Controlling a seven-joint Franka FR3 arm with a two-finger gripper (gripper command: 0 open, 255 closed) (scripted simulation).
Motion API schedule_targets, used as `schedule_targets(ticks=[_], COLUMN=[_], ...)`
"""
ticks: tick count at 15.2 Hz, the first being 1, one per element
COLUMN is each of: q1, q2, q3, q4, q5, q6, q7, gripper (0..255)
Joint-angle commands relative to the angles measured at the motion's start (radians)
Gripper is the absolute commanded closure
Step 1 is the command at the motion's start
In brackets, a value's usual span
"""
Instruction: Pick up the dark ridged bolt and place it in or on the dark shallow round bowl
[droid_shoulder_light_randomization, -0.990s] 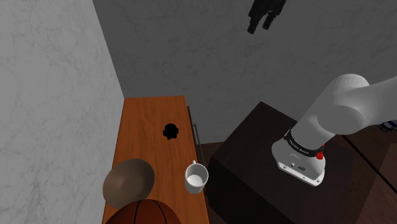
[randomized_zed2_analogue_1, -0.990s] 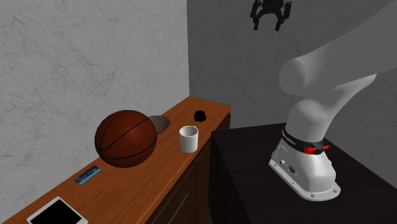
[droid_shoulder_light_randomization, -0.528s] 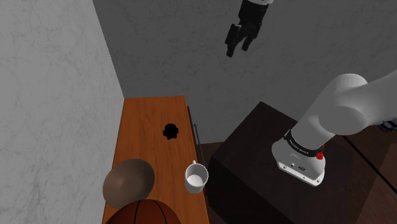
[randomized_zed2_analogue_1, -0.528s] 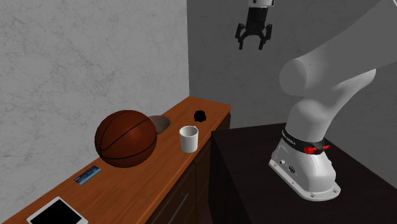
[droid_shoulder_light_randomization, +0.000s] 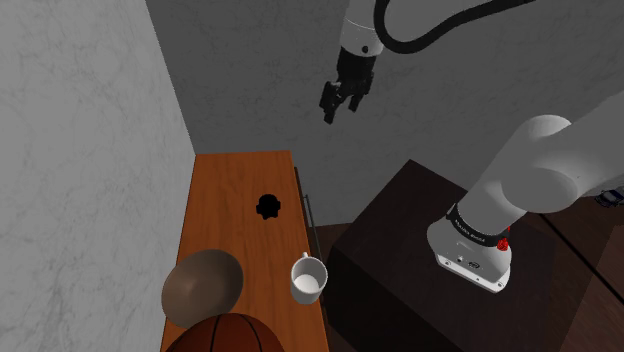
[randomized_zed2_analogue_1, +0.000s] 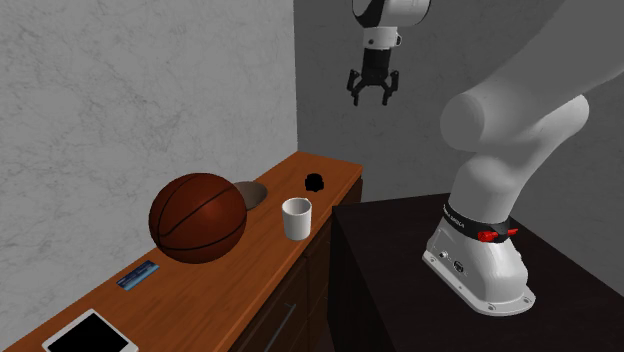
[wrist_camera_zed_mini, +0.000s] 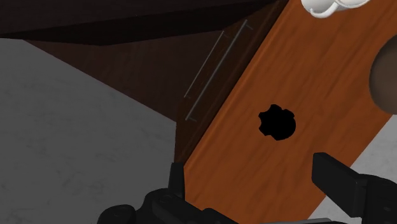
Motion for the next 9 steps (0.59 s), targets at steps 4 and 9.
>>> schedule_targets(ticks=[4,9], q1=[0.009,0.011], q2=[0.174,0.371], q3=[0.056,0.106], q4=[0.007,0.051], q5=[-0.010,-0.064], q6=[0.160,0.301], q7=[0.058,0.140], gripper=[0,0])
